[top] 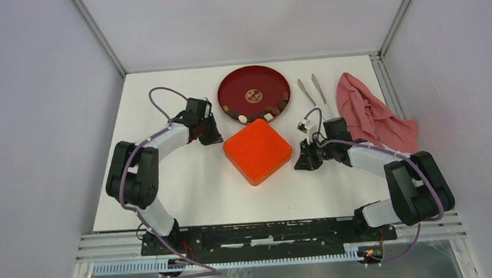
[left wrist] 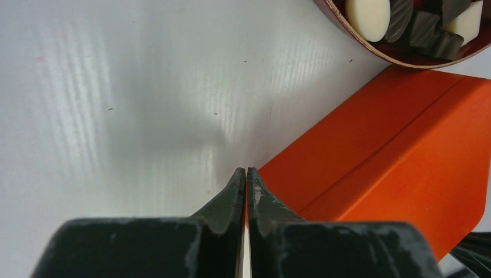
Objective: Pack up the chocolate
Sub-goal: Adjust the packing box at the center of the board.
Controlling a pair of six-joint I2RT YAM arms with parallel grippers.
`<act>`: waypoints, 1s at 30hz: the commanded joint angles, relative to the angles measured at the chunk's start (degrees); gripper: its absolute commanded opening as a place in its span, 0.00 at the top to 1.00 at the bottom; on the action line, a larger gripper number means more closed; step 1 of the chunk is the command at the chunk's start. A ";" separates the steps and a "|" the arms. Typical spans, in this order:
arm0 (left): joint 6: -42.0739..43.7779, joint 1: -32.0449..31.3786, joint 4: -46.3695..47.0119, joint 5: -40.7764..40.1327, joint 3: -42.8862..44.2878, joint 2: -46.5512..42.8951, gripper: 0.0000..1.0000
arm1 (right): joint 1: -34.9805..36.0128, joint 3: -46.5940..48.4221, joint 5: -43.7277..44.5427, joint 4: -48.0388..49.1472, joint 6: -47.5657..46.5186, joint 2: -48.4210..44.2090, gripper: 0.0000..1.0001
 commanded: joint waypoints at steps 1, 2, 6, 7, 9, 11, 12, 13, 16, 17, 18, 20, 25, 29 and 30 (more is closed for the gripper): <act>2.79 -0.48 1.84 8.28 4.05 4.42 0.92 | 0.41 3.48 -0.60 11.30 13.23 4.65 0.85; 2.73 -0.75 1.89 9.70 3.94 4.94 0.92 | 0.44 4.94 -0.81 11.01 13.62 6.21 0.85; 1.29 -4.17 2.85 12.81 0.67 3.77 0.94 | 0.47 10.58 2.04 5.58 9.90 11.42 0.84; 0.66 -5.59 3.31 12.77 -0.81 2.44 0.94 | 0.45 12.40 3.24 2.51 7.48 12.51 0.83; -1.39 -8.76 5.03 11.89 -4.53 -0.65 0.94 | 0.26 14.76 5.15 -1.94 2.38 13.37 0.81; -3.89 -12.46 6.75 10.30 -8.42 -4.24 0.94 | 0.27 15.67 7.44 -4.65 -1.41 12.93 0.80; -5.45 -14.11 6.96 8.89 -10.05 -6.13 0.94 | 0.22 15.97 9.42 -5.98 -3.06 12.42 0.80; -6.73 -15.73 7.16 7.53 -11.36 -8.09 0.94 | 0.18 16.08 10.80 -6.88 -4.89 11.98 0.79; -10.49 -19.10 8.44 5.33 -15.25 -13.60 0.94 | -0.02 16.09 14.51 -9.30 -9.95 10.05 0.77; -11.38 -19.72 8.32 4.53 -15.96 -15.12 0.94 | -0.16 16.30 15.44 -10.34 -11.75 9.50 0.77; -12.15 -20.03 7.94 3.43 -16.77 -16.82 0.94 | -0.17 16.60 17.44 -11.51 -14.10 9.02 0.76; -13.23 -20.06 6.23 0.55 -17.95 -20.10 0.94 | -0.41 16.59 22.45 -12.25 -17.45 7.59 0.75; -17.90 -20.09 1.88 -2.59 -20.48 -27.48 0.98 | -2.02 15.98 29.82 -11.24 -24.57 4.18 0.75; -22.55 -20.19 2.90 -1.13 -23.97 -29.70 0.98 | -2.94 19.12 31.29 -12.13 -25.49 5.81 0.76; -23.41 -20.17 3.55 -0.69 -24.85 -29.69 0.98 | -3.03 19.92 31.04 -12.43 -25.57 6.51 0.77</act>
